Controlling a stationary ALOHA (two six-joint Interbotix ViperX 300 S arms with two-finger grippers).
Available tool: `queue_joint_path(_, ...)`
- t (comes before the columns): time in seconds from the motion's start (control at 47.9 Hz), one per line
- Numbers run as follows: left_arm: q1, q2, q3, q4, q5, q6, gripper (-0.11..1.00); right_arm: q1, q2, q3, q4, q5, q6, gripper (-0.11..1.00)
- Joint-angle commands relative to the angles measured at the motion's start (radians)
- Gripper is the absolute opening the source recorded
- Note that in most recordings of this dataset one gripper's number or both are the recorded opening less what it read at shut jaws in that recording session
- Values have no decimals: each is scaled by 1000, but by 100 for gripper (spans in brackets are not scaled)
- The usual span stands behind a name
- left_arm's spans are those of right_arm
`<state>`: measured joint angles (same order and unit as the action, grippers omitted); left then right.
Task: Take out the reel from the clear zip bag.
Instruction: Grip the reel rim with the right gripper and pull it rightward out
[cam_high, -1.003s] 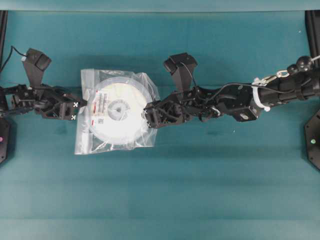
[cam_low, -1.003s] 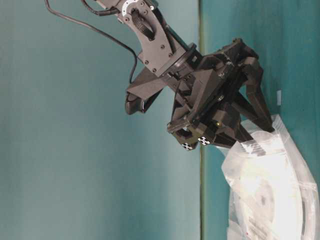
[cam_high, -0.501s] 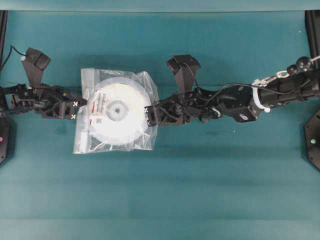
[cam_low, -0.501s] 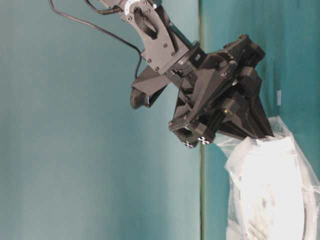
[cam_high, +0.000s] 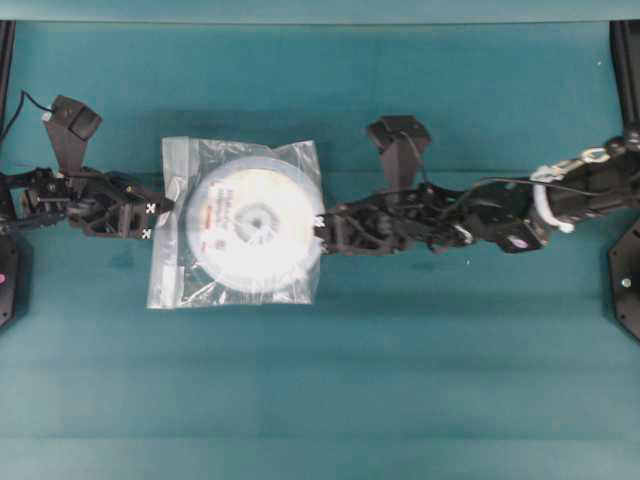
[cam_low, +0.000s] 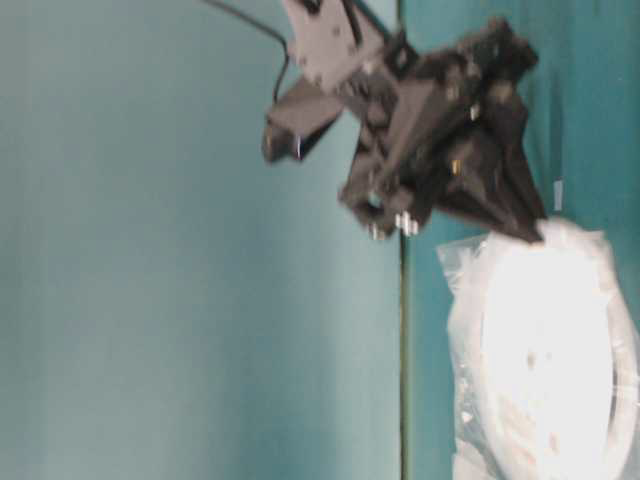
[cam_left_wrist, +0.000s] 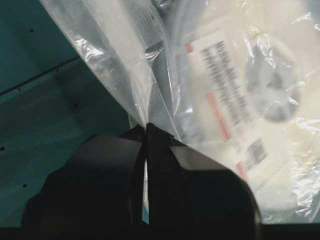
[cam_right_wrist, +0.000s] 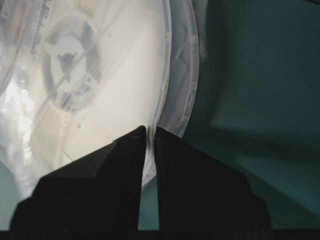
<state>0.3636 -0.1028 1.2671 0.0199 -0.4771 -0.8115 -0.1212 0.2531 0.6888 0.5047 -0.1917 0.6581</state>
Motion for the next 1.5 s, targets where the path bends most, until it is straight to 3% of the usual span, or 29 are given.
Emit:
queue_joint_path(0.0,-3,-5,-2,2,2,2,-1,3,-41,34,5,-8,6,8)
queue_joint_path(0.46,-2,-6,-2,2,3,2,-1,2,-164,202,18,-60,6,4)
queue_joint_path(1.128,-3,-8,0,2,3,-2,-1,-12,-272,353,21,-72,6,4)
queue_joint_path(1.483,-2,-8,0,2,6,-2,-1,-14,-341,439,64,-87,6,4)
